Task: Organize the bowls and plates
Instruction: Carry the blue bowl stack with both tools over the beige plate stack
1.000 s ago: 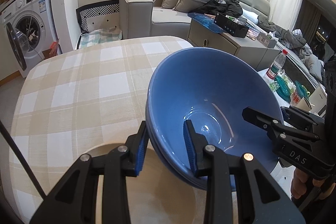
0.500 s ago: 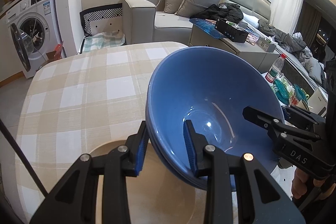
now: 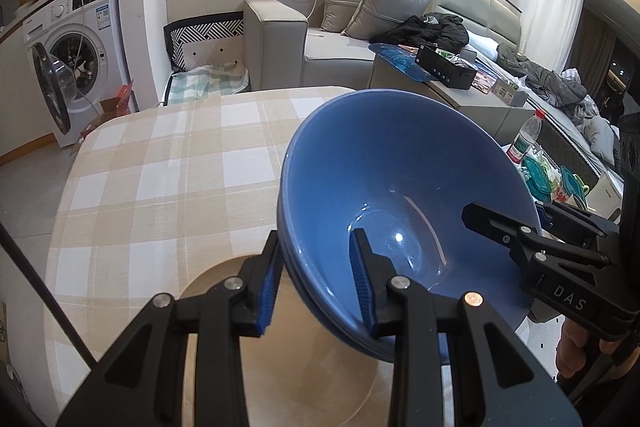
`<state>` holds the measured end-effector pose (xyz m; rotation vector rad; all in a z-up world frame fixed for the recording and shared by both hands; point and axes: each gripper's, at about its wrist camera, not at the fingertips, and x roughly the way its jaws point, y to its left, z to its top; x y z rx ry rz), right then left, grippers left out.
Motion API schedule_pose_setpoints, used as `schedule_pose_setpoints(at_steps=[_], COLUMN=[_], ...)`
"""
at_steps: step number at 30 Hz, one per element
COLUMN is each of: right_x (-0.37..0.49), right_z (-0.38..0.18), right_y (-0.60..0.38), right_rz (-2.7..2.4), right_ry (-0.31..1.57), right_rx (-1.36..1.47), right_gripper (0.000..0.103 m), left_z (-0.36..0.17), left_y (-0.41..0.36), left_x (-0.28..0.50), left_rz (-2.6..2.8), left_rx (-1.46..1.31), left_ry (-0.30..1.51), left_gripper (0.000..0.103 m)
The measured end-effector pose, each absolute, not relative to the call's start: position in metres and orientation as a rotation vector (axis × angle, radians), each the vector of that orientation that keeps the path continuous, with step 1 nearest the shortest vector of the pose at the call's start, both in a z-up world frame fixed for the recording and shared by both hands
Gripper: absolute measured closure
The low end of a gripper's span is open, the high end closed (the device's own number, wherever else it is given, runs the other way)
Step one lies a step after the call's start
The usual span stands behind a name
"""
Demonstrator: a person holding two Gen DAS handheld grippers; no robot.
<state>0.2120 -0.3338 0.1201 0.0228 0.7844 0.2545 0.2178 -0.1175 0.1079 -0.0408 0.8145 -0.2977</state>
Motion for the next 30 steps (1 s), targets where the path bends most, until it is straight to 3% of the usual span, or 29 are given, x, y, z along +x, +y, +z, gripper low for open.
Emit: schedule_pose_setpoints(at_steps=[30], right_x=[0.172], right_z=[0.135], right_y=[-0.266], right_rz=[0.367], right_ry=[0.787], right_rx=[-0.03], right_gripper=[0.068], left_z=[0.123], left_y=[-0.061], left_x=[0.162], left_rz=[-0.183], left_rx=[-0.078], left_ry=[0.786], left_gripper=[0.071])
